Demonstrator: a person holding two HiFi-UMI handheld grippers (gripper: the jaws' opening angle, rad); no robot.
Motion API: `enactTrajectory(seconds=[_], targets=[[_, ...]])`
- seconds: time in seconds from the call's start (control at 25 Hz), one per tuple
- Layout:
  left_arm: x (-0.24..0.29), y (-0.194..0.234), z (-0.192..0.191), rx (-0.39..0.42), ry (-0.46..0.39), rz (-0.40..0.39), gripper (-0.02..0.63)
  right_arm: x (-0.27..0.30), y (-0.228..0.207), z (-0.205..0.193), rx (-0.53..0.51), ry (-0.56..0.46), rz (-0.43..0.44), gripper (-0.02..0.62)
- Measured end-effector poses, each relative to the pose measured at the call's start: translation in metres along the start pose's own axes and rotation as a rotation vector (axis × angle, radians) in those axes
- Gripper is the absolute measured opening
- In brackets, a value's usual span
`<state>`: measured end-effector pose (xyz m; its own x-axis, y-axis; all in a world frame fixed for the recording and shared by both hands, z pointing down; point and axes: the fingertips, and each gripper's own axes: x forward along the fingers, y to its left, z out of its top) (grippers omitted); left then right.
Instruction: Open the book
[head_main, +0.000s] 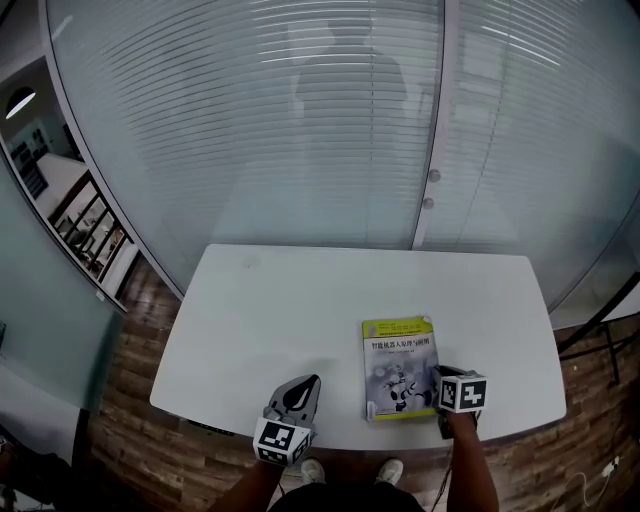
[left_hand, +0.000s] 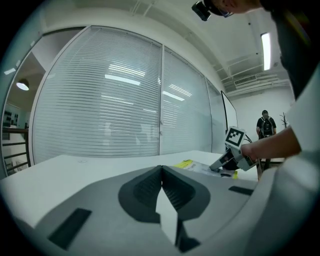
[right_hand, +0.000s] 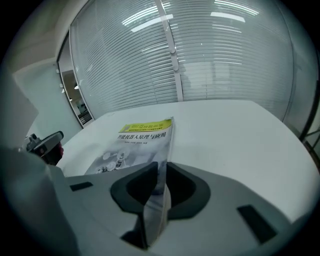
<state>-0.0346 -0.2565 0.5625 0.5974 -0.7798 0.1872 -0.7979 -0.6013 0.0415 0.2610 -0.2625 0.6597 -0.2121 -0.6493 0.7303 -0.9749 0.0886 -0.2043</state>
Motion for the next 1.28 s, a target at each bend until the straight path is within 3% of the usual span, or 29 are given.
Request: enactTrajectory(seconds=[0.16, 0.4, 0.6, 0.92, 1.28], targets=[[-0.012, 0.011, 0.0, 0.02, 0.015, -0.011, 0.011, -0.012, 0.005, 0.011, -0.034, -0.052, -0.057, 0.046], [-0.022, 0.01, -0.003, 0.017, 0.019, -0.014, 0.011, -0.036, 0.025, 0.029, -0.262, -0.103, -0.196, 0.034], [-0.019, 0.001, -0.002, 0.014, 0.018, -0.057, 0.011, -0.04, 0.037, 0.035, -0.344, -0.152, -0.25, 0.032], [-0.021, 0.012, 0.004, 0.019, 0.001, -0.06, 0.011, -0.044, 0.047, 0.038, -0.392, -0.188, -0.302, 0.028], [-0.02, 0.001, 0.0, 0.018, 0.013, -0.088, 0.011, -0.05, 0.051, 0.04, -0.361, -0.241, -0.303, 0.026]])
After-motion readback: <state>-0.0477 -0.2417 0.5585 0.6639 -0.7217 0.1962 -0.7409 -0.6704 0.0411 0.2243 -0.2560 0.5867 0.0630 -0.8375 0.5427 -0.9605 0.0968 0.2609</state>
